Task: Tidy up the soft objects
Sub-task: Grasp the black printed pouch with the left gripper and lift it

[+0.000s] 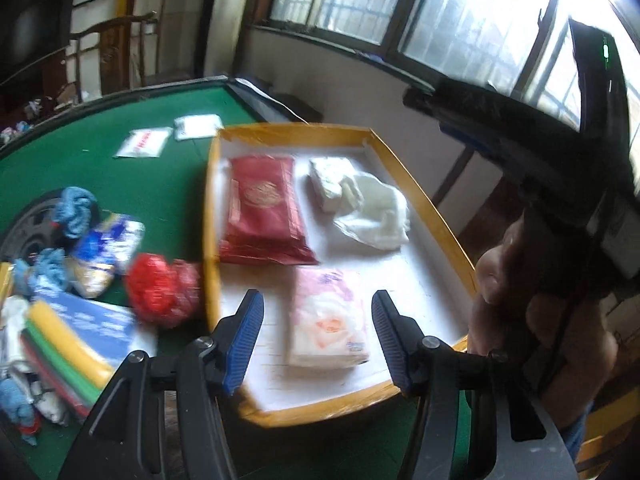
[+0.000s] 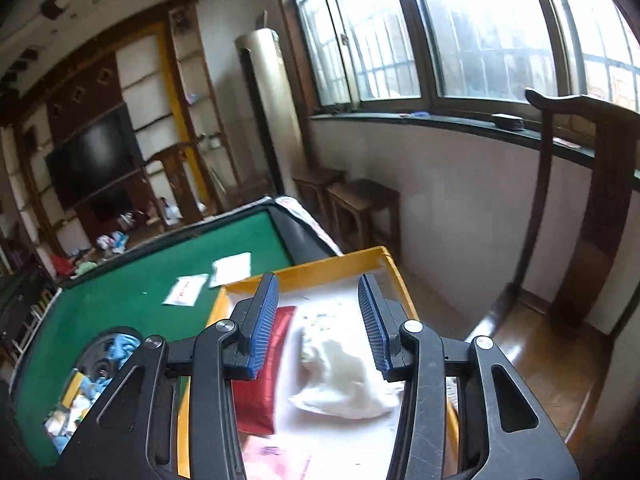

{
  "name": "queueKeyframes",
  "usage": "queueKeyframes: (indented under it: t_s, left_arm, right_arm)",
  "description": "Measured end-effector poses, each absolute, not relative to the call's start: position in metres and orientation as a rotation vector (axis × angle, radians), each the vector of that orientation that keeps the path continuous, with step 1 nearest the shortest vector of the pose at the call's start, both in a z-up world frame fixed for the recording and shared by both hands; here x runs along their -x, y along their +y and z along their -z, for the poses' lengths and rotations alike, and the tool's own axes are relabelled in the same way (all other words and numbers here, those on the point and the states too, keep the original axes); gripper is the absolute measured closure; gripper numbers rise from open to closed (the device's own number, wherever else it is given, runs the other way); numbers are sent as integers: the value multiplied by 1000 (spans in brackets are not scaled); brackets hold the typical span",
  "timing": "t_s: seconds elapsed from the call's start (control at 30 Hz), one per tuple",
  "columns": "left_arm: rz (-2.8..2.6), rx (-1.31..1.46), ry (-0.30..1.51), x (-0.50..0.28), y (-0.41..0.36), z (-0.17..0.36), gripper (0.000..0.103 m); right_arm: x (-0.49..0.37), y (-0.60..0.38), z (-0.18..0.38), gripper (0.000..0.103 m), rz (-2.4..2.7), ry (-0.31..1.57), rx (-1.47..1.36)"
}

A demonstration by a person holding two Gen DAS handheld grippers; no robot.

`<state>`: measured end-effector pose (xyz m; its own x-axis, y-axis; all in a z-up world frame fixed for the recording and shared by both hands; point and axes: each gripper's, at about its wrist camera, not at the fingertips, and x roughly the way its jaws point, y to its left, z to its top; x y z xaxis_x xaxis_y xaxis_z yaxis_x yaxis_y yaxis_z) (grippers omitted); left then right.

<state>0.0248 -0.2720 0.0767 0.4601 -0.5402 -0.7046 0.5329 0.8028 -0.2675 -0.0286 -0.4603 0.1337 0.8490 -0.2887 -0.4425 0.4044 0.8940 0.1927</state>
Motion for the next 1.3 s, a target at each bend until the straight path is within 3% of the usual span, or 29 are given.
queueKeyframes:
  t_s: [0.33, 0.43, 0.5, 0.67, 0.93, 1.3]
  left_arm:
    - [543, 92, 819, -30, -168, -100, 46]
    - [496, 100, 805, -35, -123, -104, 44]
    - [446, 109, 806, -44, -87, -105, 39]
    - [412, 127, 898, -82, -30, -79, 38]
    - [455, 150, 1050, -132, -9, -21, 38]
    - [516, 142, 1091, -62, 18, -22, 38]
  right_arm:
    - [26, -411, -135, 61, 119, 315, -231]
    - [20, -397, -129, 47, 64, 346, -238]
    - [13, -387, -124, 47, 65, 378, -222]
    - [8, -373, -116, 47, 54, 398, -180]
    - [1, -371, -106, 47, 15, 443, -193]
    - [8, -365, -109, 47, 2, 430, -178]
